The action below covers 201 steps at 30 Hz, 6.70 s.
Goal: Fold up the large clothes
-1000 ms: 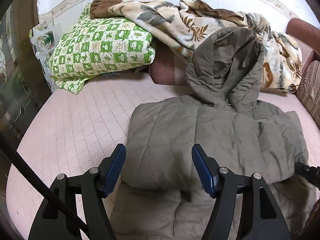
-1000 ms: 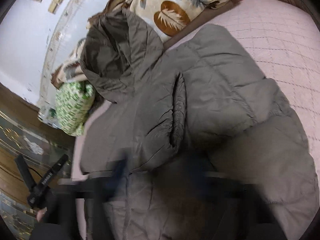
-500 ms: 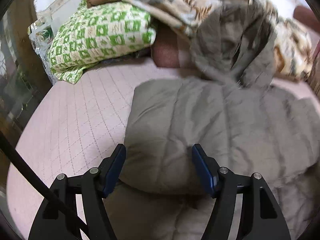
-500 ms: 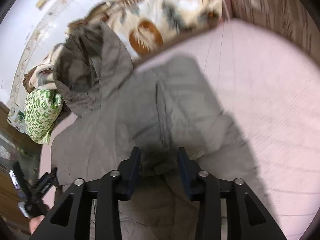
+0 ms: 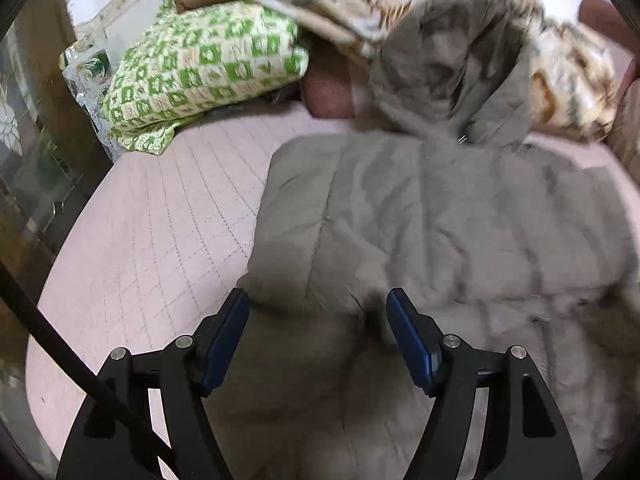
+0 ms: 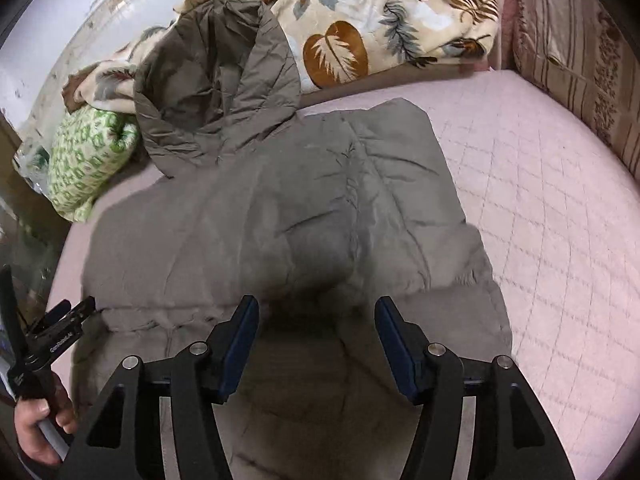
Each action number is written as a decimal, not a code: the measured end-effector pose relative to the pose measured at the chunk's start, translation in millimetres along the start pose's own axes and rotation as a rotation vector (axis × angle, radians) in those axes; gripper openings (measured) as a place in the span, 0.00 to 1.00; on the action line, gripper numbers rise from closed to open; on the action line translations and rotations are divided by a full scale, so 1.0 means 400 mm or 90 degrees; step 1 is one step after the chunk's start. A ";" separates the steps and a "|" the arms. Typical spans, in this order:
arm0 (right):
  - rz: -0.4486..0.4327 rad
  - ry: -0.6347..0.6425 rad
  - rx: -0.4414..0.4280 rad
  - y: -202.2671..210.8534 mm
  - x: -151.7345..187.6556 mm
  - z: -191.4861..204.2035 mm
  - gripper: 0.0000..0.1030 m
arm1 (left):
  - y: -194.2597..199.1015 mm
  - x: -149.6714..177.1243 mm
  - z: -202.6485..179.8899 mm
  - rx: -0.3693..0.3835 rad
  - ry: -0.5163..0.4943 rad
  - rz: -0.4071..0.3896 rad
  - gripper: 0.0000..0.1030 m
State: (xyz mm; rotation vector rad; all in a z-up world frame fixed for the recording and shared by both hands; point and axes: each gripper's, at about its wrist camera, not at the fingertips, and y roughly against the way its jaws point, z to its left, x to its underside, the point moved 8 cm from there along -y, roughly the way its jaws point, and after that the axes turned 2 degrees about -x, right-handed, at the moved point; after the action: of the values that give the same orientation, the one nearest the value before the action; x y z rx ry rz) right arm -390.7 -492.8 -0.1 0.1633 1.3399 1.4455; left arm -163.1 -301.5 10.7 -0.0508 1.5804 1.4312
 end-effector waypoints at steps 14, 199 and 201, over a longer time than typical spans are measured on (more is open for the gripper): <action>-0.039 0.160 0.031 0.229 0.302 0.064 0.64 | 0.274 0.359 0.048 -0.029 -0.008 -0.037 0.71; -0.019 0.110 0.027 -0.268 -0.163 0.279 0.36 | -0.010 -0.034 0.063 -0.023 0.074 -0.082 0.82; -0.001 0.114 0.037 -0.311 -0.135 0.272 0.37 | -0.022 -0.032 0.050 -0.023 0.060 -0.073 0.82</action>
State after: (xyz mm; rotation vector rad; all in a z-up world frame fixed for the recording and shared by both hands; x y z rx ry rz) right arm -219.3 -496.9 -28.2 0.0712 1.5276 1.4479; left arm -139.2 -295.4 15.7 -0.2303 1.6013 1.3844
